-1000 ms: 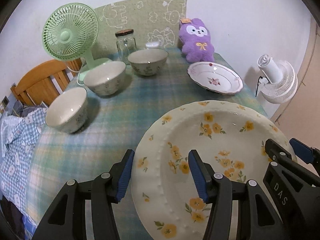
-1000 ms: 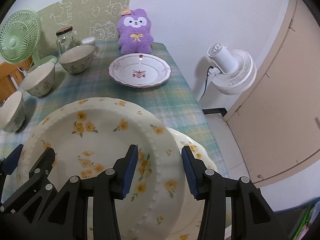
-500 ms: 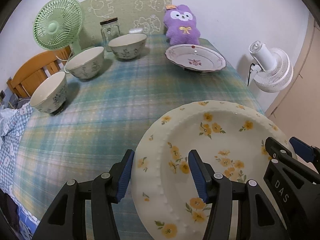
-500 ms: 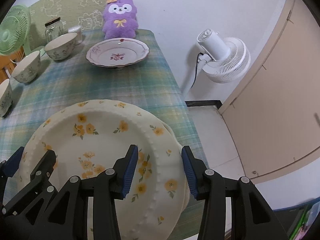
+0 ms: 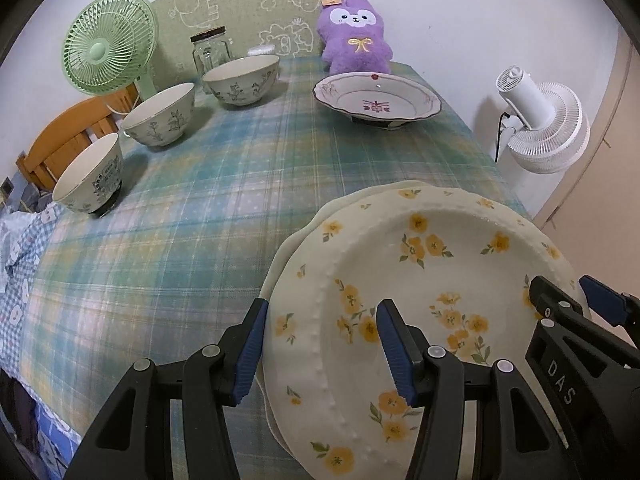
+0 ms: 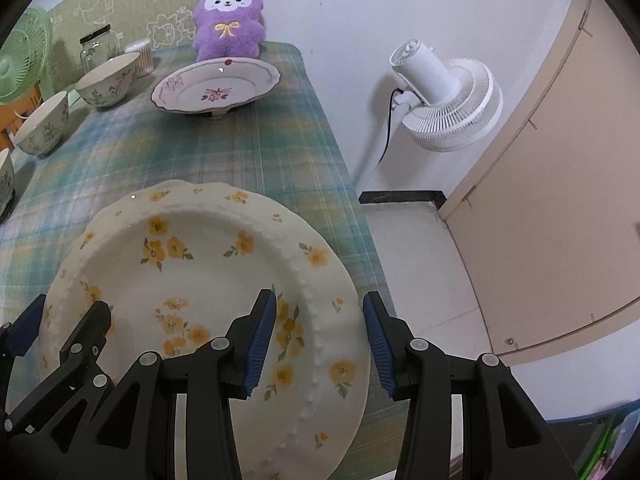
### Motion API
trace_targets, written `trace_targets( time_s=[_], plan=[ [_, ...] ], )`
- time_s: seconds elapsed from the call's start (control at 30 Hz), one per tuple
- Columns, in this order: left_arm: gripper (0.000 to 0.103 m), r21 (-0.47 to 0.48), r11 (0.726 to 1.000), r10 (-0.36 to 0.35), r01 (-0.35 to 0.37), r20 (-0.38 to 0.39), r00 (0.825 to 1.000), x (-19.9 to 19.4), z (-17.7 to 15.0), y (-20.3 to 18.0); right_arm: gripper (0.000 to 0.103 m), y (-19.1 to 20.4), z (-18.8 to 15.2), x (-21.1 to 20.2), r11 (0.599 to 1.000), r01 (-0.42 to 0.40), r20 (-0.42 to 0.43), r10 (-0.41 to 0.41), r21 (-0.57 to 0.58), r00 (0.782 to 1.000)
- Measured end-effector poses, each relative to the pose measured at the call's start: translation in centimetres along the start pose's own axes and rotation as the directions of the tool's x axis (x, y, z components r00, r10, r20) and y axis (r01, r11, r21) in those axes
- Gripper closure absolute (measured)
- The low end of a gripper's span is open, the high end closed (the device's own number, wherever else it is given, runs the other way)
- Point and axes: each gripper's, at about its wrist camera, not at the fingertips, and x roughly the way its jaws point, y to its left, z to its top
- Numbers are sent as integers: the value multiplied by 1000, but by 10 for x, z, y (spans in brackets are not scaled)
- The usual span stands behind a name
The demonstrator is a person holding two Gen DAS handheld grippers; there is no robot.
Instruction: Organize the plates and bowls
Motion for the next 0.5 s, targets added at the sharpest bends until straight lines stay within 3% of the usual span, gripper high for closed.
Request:
trace_targets(
  time_s=[0.5],
  plan=[
    [47, 35, 995, 94, -96, 55, 994, 2, -5, -11, 54, 0, -5, 10, 1000, -14, 2, 14, -20, 1000]
  ],
)
